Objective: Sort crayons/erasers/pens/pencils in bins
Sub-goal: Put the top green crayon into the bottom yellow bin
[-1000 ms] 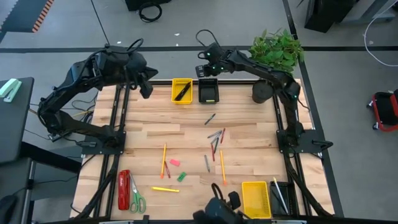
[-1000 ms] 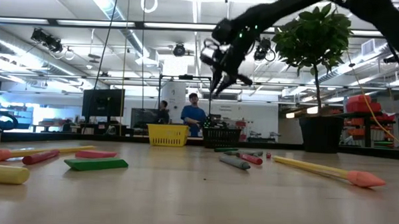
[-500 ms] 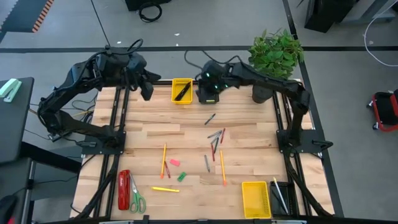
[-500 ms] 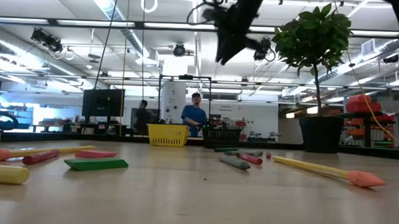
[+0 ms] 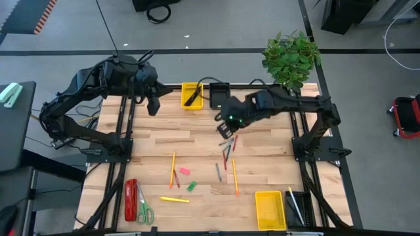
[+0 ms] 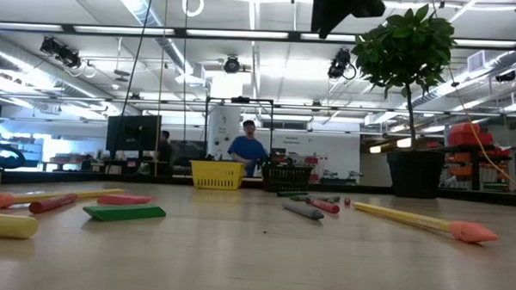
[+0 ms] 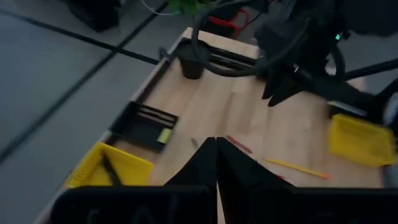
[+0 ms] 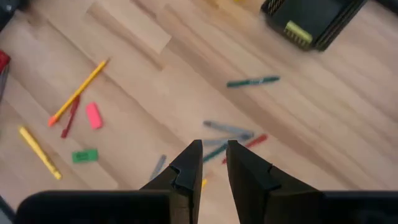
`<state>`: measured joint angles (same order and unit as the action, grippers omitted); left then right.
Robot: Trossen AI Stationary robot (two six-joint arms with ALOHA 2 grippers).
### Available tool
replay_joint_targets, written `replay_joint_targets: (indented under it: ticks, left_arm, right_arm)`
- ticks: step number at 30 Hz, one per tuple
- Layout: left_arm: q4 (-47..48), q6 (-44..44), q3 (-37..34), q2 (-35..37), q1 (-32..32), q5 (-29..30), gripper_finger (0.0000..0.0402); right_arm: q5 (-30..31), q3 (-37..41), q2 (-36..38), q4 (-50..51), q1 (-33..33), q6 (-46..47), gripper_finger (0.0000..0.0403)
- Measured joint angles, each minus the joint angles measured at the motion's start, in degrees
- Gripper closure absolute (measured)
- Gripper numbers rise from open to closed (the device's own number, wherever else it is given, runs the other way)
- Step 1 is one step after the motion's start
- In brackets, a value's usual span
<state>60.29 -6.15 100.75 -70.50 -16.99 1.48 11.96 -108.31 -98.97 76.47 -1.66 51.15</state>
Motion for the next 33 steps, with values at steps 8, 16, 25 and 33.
replay_joint_targets:
  ticks: [8,16,25,33]
  left_arm:
    - [-0.90,-7.45,0.02,-0.37,0.20,-6.52,0.0375]
    - [-1.28,-19.65,0.07,0.17,1.84,-8.72,0.0379]
    - [-15.89,-24.65,0.04,0.01,9.24,-15.13,0.0370]
    - [-30.39,-27.45,0.07,-2.72,16.05,-9.50,0.0370]
  right_arm:
    - [0.04,0.02,1.81,0.37,-5.03,1.49,0.0323]
    - [1.25,0.02,9.60,0.29,-11.89,3.23,0.0323]
    - [10.94,0.00,17.83,5.75,-22.38,5.39,0.0323]
    - [10.01,4.32,20.88,7.63,-25.12,2.63,0.0288]
